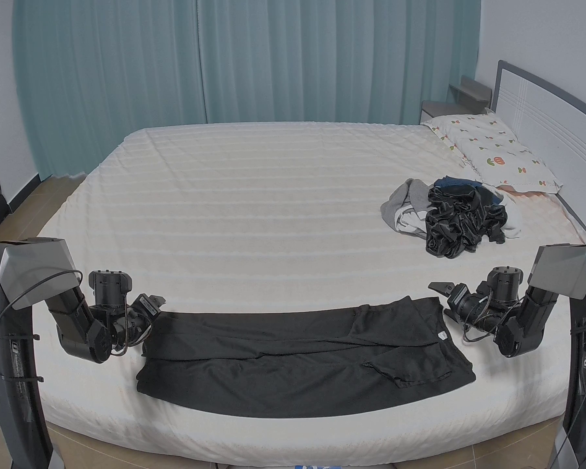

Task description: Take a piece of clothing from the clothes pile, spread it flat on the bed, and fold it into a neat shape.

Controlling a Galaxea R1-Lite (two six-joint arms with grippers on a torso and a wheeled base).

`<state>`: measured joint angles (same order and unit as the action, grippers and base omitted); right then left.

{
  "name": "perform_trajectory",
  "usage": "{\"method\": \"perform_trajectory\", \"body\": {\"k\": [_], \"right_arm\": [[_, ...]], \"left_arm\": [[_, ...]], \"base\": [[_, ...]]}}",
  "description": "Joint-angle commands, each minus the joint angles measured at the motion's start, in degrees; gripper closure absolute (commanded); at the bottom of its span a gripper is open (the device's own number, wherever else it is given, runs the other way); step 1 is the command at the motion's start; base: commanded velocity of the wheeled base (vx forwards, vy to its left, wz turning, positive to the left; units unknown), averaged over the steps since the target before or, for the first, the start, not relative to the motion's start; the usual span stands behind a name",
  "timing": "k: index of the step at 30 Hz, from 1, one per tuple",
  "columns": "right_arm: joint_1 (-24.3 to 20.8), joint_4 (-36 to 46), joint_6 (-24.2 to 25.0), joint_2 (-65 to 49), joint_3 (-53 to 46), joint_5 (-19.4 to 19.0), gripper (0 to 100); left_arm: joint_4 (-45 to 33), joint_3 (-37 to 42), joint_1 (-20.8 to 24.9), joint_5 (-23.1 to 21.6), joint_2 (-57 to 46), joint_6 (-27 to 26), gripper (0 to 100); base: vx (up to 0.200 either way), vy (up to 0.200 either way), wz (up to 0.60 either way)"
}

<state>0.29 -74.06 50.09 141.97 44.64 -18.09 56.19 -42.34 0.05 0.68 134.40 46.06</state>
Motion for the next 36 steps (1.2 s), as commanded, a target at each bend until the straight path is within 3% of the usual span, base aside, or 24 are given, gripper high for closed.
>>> {"method": "perform_trajectory", "body": {"k": [1,9,21,26,33,36], "right_arm": [[1.11,-4.08,0.36,-2.14,-4.65,-0.45,0],[3.57,-8.21,4.58,-6.71,-10.36,-0.81,0],[2.61,-10.14,4.75,-5.65,-11.6,-0.72,0],[2.52,-10.14,4.75,-5.65,-12.03,-0.81,0],[1.11,-10.32,4.75,-5.39,-12.83,-0.72,0],[0.59,-11.28,4.75,-5.21,-13.44,-0.72,0]], "left_arm": [[2.61,2.26,0.04,-0.24,-0.28,-2.2,0],[5.25,4.72,0.13,-0.42,-2.39,-3.69,0],[5.25,4.9,0.13,-0.42,-3.97,-4.22,0],[4.99,6.83,0.39,-5.6,-4.41,-9.41,0],[0.06,6.48,0.3,-7.27,-4.41,-18.19,0],[-1.96,6.04,0.3,-9.12,-4.41,-18.99,0]], "base": [[0.0,0.0,0.0],[-0.15,0.0,0.0],[0.0,0.0,0.0],[0.0,0.0,0.0],[0.0,0.0,0.0],[0.0,0.0,0.0]]}}
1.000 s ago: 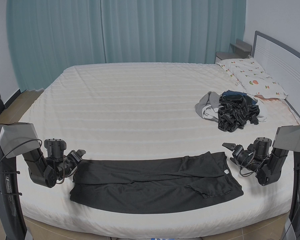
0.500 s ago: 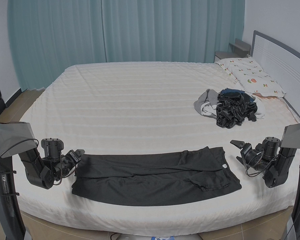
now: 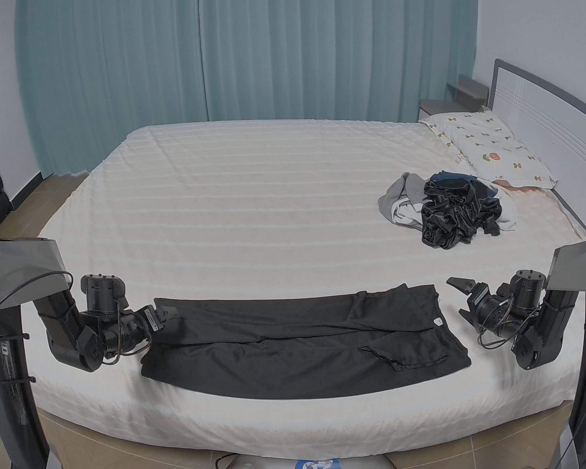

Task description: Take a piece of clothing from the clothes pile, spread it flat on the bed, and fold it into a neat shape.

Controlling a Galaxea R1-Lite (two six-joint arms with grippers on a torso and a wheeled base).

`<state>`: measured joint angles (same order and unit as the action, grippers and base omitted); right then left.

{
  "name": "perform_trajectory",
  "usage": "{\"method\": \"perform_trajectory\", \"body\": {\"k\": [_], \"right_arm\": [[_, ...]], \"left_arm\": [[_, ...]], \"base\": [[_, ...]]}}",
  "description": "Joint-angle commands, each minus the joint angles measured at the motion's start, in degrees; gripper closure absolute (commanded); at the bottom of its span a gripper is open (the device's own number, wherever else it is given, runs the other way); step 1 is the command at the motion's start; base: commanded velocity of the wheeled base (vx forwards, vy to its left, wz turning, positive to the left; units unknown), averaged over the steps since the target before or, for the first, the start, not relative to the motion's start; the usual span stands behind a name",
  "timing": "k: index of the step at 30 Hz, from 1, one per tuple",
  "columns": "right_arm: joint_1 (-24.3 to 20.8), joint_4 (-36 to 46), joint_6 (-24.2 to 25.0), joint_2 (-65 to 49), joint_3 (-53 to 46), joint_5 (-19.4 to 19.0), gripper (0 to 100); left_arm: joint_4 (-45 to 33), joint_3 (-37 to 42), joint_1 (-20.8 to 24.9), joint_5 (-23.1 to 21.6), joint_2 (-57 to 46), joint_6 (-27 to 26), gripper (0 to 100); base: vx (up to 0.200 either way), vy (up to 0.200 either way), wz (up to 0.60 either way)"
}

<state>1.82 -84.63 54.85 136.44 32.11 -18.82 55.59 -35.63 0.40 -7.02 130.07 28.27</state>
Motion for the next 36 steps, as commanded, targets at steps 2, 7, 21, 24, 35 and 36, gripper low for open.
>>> {"method": "perform_trajectory", "body": {"k": [2,7,21,24,35,36], "right_arm": [[-0.94,-1.33,0.0,0.67,-1.17,0.1,0],[-0.94,-1.68,0.0,0.85,-1.35,0.1,0],[-0.94,-1.77,0.0,1.02,-1.35,0.1,0],[-1.03,-1.77,0.0,1.11,-1.44,0.1,0],[-1.03,-1.77,-0.09,1.46,-1.44,0.19,0],[-1.03,-1.77,0.0,1.38,-1.44,0.19,0]], "left_arm": [[-1.45,-0.84,-0.05,-3.35,-0.08,-1.38,0],[-1.62,-2.42,-0.05,-5.37,0.44,-3.92,0],[-4.35,-2.69,0.13,-5.2,1.41,-10.43,0],[-5.4,-3.65,0.13,-5.55,2.38,-10.87,0],[-4.96,-3.65,-0.05,-6.07,2.47,-10.96,100],[-4.96,-3.39,-0.14,-6.07,2.29,-10.96,100]], "base": [[0.0,0.0,0.0],[0.0,0.0,0.0],[0.0,0.0,0.0],[0.0,0.0,0.0],[0.0,0.0,0.0],[0.0,0.0,0.0]]}}
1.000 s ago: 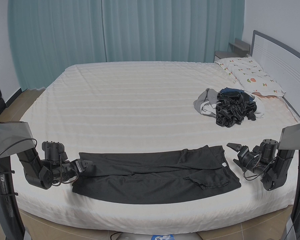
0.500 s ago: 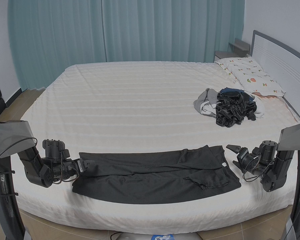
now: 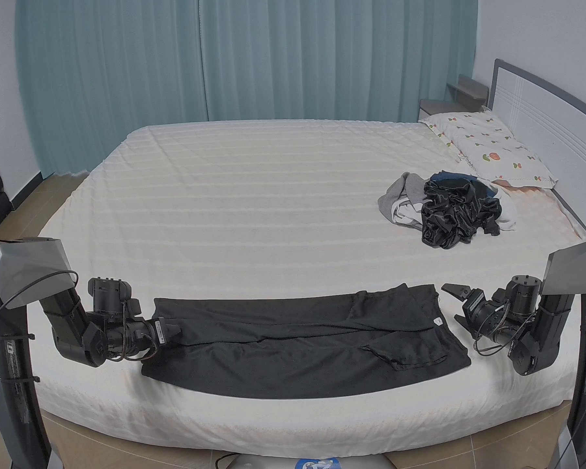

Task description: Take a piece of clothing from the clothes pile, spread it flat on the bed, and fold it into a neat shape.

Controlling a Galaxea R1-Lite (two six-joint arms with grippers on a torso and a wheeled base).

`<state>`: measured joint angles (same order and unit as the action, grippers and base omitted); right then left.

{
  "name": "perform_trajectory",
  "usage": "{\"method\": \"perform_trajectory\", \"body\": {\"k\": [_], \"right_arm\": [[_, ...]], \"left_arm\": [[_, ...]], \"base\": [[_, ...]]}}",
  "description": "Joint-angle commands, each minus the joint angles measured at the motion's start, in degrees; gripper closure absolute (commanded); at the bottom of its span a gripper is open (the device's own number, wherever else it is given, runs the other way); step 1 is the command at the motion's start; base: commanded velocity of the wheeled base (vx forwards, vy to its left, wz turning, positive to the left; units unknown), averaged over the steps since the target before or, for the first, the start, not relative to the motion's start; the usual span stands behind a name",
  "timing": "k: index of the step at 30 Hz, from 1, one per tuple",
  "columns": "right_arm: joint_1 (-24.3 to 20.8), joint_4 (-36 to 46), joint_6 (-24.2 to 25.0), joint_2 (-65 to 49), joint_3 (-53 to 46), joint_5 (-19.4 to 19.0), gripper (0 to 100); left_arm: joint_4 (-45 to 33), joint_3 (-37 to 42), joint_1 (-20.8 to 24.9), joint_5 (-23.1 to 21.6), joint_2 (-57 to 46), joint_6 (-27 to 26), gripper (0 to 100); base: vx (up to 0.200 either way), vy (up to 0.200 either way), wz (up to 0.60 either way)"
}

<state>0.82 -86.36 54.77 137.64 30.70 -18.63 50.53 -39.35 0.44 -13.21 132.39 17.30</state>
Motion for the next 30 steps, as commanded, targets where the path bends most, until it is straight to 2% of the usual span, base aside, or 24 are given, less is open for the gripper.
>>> {"method": "perform_trajectory", "body": {"k": [1,6,18,30], "right_arm": [[-0.03,-0.04,-0.02,0.17,-0.02,-0.01,0],[-0.03,-0.04,-0.02,0.17,-0.02,-0.01,0],[-0.03,-0.13,-0.02,0.26,-0.02,-0.01,0],[-0.03,-0.04,-0.02,0.26,-0.11,-0.01,0]], "left_arm": [[0.1,0.5,-0.26,0.12,-0.11,0.02,100],[0.1,0.68,-0.53,0.38,-0.47,0.02,100],[-0.52,0.77,-7.38,-0.23,-4.6,-0.34,100],[-0.61,1.12,-7.12,-0.23,-4.42,-0.25,100]], "base": [[0.0,0.0,0.0],[0.0,0.0,0.0],[0.0,0.0,0.0],[0.0,0.0,0.0]]}}
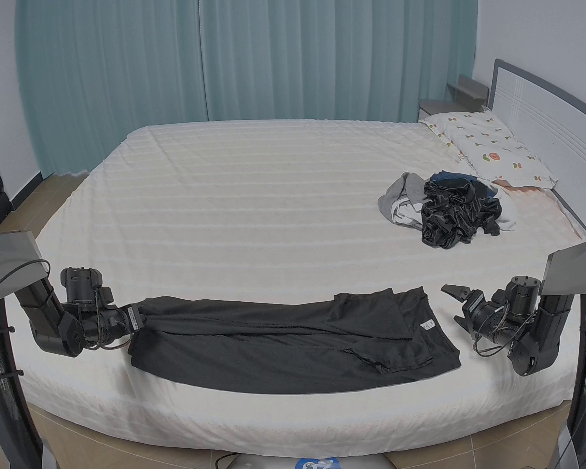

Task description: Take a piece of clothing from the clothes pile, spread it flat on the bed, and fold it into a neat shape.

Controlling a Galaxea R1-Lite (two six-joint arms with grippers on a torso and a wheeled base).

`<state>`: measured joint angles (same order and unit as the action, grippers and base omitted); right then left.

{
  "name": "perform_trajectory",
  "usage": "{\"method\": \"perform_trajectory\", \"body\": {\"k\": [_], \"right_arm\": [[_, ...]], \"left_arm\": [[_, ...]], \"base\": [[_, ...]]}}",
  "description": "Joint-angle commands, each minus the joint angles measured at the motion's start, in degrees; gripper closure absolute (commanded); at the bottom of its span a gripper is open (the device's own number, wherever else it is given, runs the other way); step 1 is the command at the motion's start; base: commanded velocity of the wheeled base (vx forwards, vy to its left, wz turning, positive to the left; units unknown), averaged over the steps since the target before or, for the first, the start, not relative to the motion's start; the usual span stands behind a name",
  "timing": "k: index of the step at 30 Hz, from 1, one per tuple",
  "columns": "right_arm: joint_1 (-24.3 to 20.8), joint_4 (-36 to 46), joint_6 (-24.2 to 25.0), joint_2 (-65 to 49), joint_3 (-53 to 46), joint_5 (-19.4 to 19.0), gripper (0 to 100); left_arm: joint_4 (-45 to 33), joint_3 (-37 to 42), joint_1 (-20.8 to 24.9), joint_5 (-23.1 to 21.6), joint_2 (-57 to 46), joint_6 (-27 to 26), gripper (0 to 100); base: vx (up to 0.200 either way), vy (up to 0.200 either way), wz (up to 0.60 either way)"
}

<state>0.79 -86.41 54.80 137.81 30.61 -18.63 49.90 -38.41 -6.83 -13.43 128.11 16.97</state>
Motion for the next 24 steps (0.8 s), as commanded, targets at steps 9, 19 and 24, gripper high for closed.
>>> {"method": "perform_trajectory", "body": {"k": [9,19,24], "right_arm": [[0.0,0.01,-0.13,0.09,-0.11,-0.01,0],[0.0,0.19,-0.3,0.53,-0.02,-0.09,0],[0.0,0.36,-0.3,0.61,0.06,-0.09,0]], "left_arm": [[0.03,0.18,0.23,0.78,0.47,0.17,100],[1.17,-0.08,0.23,1.13,0.47,-0.01,100],[0.99,-1.93,1.47,3.59,0.56,0.52,100]], "base": [[0.0,0.0,0.0],[-0.06,0.0,0.0],[0.0,0.0,0.0]]}}
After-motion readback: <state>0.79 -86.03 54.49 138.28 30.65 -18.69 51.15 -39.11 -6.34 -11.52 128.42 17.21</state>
